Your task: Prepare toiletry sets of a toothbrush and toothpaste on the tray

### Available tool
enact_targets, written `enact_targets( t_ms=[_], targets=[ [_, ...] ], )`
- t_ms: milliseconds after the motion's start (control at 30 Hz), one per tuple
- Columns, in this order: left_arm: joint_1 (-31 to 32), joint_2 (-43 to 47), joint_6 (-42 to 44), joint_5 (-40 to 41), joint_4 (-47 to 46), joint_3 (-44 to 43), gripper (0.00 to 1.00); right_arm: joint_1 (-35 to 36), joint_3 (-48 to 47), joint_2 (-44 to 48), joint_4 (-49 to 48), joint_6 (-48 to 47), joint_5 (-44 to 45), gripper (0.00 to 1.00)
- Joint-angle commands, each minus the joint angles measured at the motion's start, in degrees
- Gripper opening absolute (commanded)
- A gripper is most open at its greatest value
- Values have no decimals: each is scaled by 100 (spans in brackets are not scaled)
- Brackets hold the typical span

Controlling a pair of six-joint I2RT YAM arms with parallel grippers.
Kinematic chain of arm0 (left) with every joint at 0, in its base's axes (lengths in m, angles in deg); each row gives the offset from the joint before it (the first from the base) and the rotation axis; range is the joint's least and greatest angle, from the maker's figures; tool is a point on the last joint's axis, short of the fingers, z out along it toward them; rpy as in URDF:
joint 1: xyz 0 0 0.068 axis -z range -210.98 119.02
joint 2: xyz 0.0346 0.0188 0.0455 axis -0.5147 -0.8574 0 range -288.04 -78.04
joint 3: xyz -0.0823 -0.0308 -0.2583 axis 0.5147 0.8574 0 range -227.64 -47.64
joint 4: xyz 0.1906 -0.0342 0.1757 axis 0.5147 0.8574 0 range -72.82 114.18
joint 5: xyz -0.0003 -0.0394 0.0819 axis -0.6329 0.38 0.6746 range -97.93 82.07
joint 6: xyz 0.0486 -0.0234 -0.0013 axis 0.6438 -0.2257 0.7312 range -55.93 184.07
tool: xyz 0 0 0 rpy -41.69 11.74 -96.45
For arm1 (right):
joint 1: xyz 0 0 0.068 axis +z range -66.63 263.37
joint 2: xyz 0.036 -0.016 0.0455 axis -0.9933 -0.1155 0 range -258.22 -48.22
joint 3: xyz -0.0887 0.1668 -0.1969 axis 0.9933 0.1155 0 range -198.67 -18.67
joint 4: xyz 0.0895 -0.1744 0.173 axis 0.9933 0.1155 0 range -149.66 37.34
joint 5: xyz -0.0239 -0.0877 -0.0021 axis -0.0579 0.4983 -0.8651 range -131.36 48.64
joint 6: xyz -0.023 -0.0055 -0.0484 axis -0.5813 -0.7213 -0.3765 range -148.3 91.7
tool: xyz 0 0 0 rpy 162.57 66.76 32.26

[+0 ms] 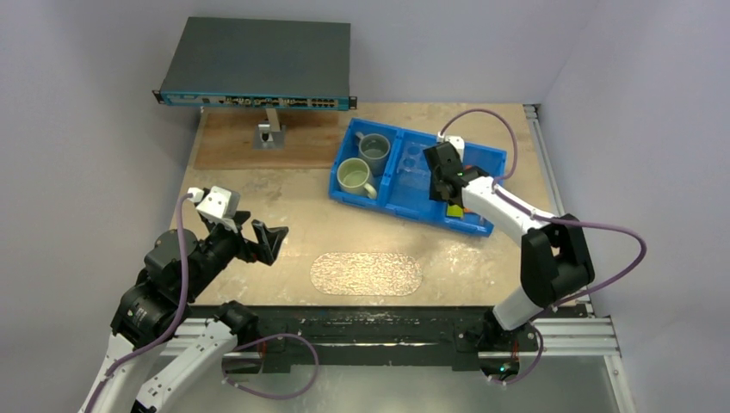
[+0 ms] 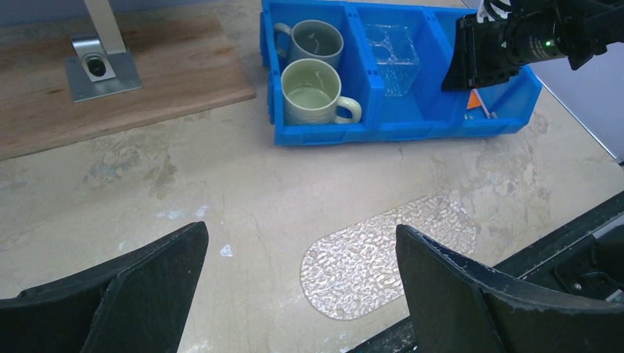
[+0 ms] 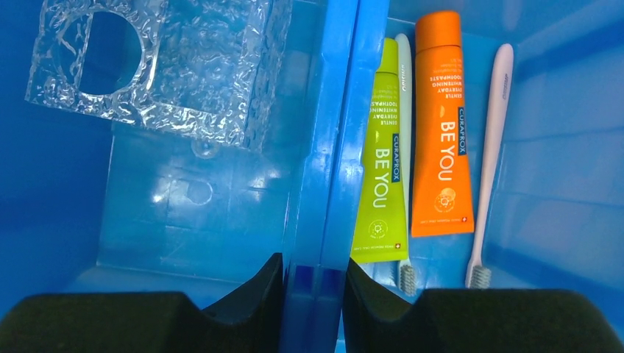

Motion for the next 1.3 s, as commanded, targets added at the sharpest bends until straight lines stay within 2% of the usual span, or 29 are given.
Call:
enact_targets(
  t_ms=[0, 300, 900, 1267],
  targets=[
    [-24, -62, 13, 78, -106, 26, 100, 686, -171, 165, -186, -541, -489, 0],
    [-25, -53, 17, 104, -96, 17, 100, 967, -157, 445, -105, -648, -722, 0],
    [-24, -47, 26, 118, -89, 15, 100, 1107, 464, 1116, 382, -735, -91, 0],
    [-28, -66, 27, 149, -91, 19, 100, 1472, 633, 1130, 209, -821, -539, 0]
  ],
)
